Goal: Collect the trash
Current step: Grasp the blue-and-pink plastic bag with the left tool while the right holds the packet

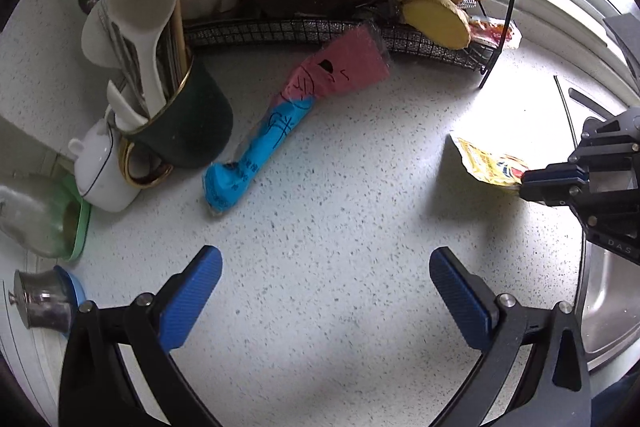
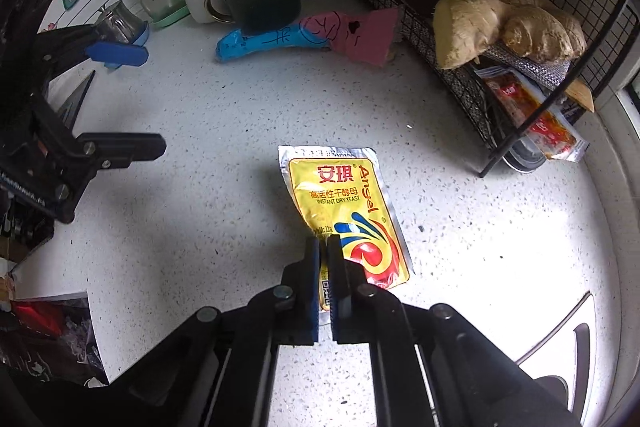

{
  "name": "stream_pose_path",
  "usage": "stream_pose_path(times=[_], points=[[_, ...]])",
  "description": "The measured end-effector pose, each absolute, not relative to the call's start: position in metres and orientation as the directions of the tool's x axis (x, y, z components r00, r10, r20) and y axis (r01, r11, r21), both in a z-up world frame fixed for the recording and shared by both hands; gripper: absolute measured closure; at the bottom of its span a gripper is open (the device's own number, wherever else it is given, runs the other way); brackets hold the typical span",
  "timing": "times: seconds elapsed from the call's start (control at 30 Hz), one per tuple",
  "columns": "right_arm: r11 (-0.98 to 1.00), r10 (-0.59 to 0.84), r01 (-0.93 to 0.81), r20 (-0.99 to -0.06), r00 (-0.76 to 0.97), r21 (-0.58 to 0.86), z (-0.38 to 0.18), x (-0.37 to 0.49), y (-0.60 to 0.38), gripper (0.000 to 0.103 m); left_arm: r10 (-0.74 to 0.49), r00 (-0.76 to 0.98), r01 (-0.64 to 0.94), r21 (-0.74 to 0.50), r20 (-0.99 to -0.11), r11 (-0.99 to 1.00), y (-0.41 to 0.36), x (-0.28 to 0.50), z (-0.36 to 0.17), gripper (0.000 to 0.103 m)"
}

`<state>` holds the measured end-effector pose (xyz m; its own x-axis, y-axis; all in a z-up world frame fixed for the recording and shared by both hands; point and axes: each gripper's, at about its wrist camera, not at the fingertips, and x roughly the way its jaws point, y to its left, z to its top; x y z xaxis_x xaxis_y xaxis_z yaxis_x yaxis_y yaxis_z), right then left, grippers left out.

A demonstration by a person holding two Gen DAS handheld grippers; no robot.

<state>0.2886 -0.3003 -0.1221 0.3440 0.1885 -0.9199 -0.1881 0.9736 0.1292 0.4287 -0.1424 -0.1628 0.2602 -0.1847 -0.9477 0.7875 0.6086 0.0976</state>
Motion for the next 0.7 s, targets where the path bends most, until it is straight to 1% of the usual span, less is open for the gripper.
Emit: stream_pose_path(times=[0.1,0.13,0.17,0.3,0.33,0.37,0.4,0.47,0.5,0.57,0.6,0.67,0.7], points=[[0.977,0.190,-0.161,-0.920,0.341,0.142,-0.121,0.275,-0.303,0.100,-0.183,0.263,0.812,0.115,-0.947,0.573,-0.157,0.447,-0.169,0.000],[0.977,0.194,-0.157,-0.921,0.339,0.147,-0.119,0.270,-0.308,0.100,-0.178,0.272,0.820,0.131,-0.946,0.557,-0.162,0.453,-0.171,0.001],[0.977,0.195,-0.153,-0.920,0.339,0.151,-0.118,0.267,-0.310,0.100,-0.175,0.284,0.828,0.149,-0.943,0.541,-0.167,0.458,-0.173,0.004],[0.977,0.199,-0.144,-0.920,0.337,0.159,-0.119,0.261,-0.314,0.100,-0.169,0.319,0.853,0.205,-0.932,0.480,-0.184,0.475,-0.178,0.006],[0.977,0.200,-0.141,-0.920,0.338,0.160,-0.120,0.262,-0.313,0.100,-0.160,0.327,0.856,0.220,-0.931,0.467,-0.188,0.478,-0.181,0.007],[0.977,0.199,-0.136,-0.919,0.341,0.161,-0.120,0.260,-0.314,0.100,-0.147,0.333,0.861,0.237,-0.931,0.451,-0.190,0.484,-0.185,0.013],[0.977,0.202,-0.133,-0.919,0.340,0.165,-0.120,0.260,-0.316,0.100,-0.134,0.341,0.863,0.253,-0.930,0.437,-0.193,0.487,-0.189,0.016],[0.978,0.202,-0.125,-0.917,0.344,0.169,-0.121,0.262,-0.314,0.100,-0.112,0.349,0.869,0.276,-0.930,0.411,-0.198,0.491,-0.198,0.026],[0.978,0.204,-0.122,-0.916,0.345,0.171,-0.119,0.259,-0.317,0.100,-0.107,0.351,0.872,0.284,-0.930,0.398,-0.202,0.492,-0.203,0.028],[0.977,0.206,-0.119,-0.916,0.345,0.174,-0.117,0.258,-0.318,0.100,-0.094,0.352,0.880,0.295,-0.931,0.373,-0.205,0.494,-0.212,0.041],[0.978,0.204,-0.117,-0.916,0.346,0.174,-0.116,0.256,-0.319,0.100,-0.090,0.348,0.884,0.294,-0.933,0.364,-0.206,0.494,-0.216,0.045],[0.978,0.204,-0.115,-0.916,0.344,0.175,-0.115,0.255,-0.320,0.100,-0.082,0.337,0.888,0.288,-0.938,0.358,-0.205,0.496,-0.224,0.059],[0.978,0.202,-0.113,-0.916,0.345,0.173,-0.117,0.259,-0.319,0.100,-0.078,0.335,0.889,0.287,-0.939,0.357,-0.206,0.497,-0.226,0.063]])
